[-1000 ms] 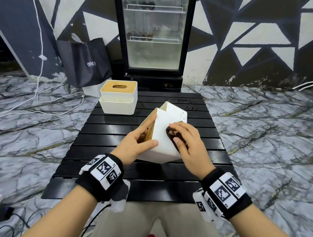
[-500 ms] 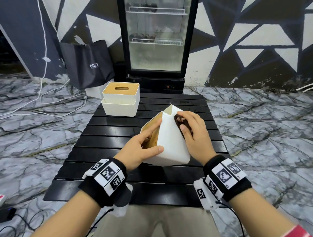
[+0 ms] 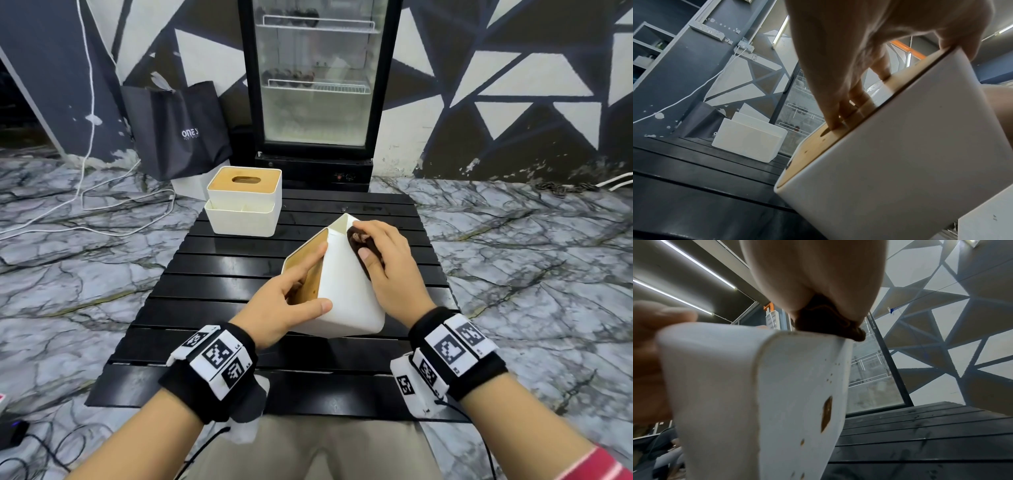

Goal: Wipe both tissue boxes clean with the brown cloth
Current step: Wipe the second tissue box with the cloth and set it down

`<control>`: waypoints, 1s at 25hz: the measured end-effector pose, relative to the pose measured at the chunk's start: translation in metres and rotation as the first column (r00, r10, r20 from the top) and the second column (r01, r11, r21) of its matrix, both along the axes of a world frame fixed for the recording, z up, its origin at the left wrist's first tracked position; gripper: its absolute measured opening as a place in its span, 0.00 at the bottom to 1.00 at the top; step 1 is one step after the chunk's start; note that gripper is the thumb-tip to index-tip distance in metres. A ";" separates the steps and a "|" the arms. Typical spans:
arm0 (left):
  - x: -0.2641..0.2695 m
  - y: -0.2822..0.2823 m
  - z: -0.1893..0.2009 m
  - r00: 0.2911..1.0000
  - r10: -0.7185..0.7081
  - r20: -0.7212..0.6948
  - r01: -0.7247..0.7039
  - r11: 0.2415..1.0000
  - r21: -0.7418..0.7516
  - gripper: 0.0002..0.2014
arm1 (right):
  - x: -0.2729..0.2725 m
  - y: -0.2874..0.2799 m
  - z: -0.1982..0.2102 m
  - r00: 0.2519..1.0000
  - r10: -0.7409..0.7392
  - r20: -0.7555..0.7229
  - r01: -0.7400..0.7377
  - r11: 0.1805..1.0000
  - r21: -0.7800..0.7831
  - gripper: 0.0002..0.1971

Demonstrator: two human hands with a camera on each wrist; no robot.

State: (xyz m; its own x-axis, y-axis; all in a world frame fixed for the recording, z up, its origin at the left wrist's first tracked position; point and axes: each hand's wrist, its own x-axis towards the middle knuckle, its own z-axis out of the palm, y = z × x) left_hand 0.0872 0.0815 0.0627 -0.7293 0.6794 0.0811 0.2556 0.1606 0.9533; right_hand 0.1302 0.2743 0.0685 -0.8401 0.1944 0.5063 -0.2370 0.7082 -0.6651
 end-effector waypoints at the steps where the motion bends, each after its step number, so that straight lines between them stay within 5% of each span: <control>1: 0.000 0.000 0.000 1.000 -0.001 -0.007 0.001 1.000 -0.004 0.35 | 0.001 0.002 0.001 1.000 0.007 0.001 -0.007 1.000 -0.004 0.19; 9: 0.000 0.002 0.001 1.000 -0.010 -0.009 0.010 1.000 -0.006 0.37 | -0.012 -0.003 0.011 0.999 -0.045 0.030 0.046 0.998 -0.031 0.19; 25: -0.004 0.006 0.004 0.999 -0.019 -0.037 0.020 1.000 0.013 0.37 | 0.025 -0.033 -0.006 0.995 0.090 -0.047 -0.091 0.996 -0.014 0.19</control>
State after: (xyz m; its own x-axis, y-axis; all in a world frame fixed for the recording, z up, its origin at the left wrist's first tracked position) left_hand 0.0827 0.0876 0.0664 -0.7124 0.6919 0.1171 0.2936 0.1424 0.9452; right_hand 0.1554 0.2415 0.0621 -0.8301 0.1272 0.5429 -0.3306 0.6717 -0.6630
